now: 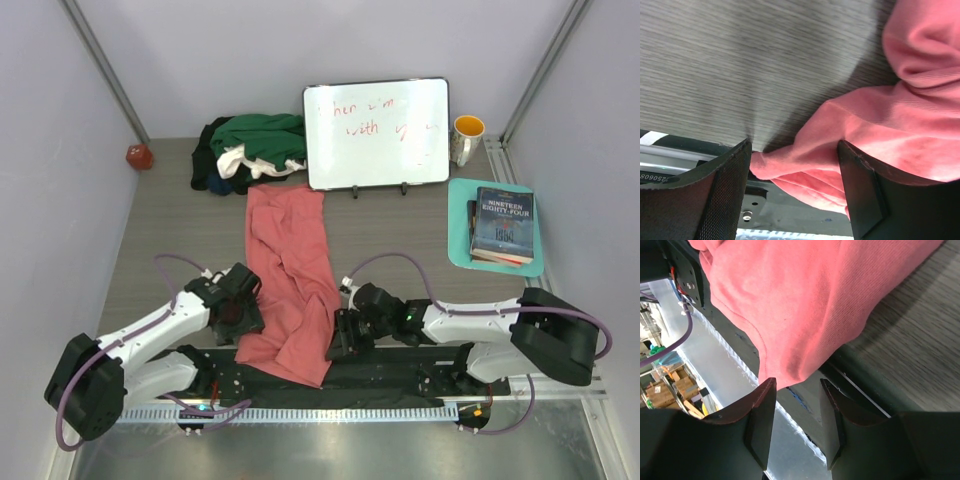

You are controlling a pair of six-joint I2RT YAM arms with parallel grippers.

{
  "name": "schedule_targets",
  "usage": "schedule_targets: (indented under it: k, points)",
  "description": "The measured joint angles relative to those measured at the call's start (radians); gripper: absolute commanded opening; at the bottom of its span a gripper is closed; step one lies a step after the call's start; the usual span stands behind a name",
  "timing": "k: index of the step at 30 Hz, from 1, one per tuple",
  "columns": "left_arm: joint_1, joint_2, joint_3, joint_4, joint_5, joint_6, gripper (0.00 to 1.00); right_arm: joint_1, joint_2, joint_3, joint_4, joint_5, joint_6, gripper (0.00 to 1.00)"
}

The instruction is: Fold and stack the t-shirts

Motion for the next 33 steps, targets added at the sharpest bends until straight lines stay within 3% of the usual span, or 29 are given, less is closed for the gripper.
schedule_targets:
  k: [21, 24, 30, 33]
  points:
    - [0.001, -0.047, -0.032, 0.027, 0.012, -0.009, 0.65, 0.025, 0.122, -0.003, 0.172, -0.061, 0.014, 0.47]
    - [0.001, -0.045, -0.032, 0.030, 0.020, -0.007, 0.56, 0.031, 0.170, 0.000, 0.203, -0.087, 0.027, 0.45]
    - [0.003, -0.035, -0.038, 0.052, 0.053, -0.009, 0.14, 0.057, 0.224, 0.025, 0.230, -0.109, 0.034, 0.32]
    - [0.003, -0.036, -0.047, 0.070, 0.074, -0.008, 0.03, 0.060, 0.224, 0.025, 0.219, -0.103, 0.029, 0.22]
